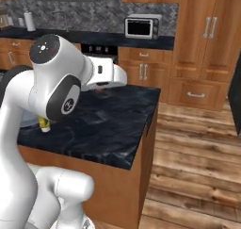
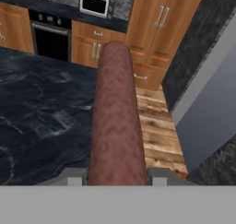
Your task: Move the hot dog bun to the plate on the dining table and place the condiment next to that plate. Then navigate to the fridge and take the sausage and place it on the plate as well.
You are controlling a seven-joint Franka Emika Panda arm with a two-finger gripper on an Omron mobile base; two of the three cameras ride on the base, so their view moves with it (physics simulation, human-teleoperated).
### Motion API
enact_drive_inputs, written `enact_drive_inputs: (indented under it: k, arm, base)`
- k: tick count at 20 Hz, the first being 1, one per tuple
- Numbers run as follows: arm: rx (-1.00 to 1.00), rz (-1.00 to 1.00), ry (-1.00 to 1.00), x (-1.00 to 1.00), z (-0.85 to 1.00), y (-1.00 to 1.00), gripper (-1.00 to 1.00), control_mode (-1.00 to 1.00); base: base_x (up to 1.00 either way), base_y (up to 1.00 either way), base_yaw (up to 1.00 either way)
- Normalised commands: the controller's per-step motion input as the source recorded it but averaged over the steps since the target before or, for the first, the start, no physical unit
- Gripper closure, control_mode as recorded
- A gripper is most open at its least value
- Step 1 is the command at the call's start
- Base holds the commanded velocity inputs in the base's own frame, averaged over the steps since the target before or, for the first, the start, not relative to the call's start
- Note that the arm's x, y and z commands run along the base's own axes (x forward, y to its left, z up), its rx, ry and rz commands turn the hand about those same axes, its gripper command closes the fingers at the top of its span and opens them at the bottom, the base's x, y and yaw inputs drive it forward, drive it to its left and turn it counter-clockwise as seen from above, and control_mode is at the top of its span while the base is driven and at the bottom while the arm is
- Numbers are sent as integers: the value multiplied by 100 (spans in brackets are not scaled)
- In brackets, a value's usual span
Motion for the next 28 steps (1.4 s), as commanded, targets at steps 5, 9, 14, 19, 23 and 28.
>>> enact_drive_inputs:
  k: [5,9,14,19,23,28]
  arm:
    - [0,0,0,0,0,0,100,100]
    - [0,32,0,54,-6,23,100,-100]
    - [2,58,1,87,-2,20,100,-100]
    - [0,56,0,75,0,66,100,-100]
    - [-6,47,0,48,0,100,100,-100]
    - [-31,36,0,-8,4,100,100,-100]
  base:
    - [49,44,14]
    - [0,0,0]
    - [0,0,0]
    - [0,0,0]
    - [0,0,0]
    - [0,0,0]
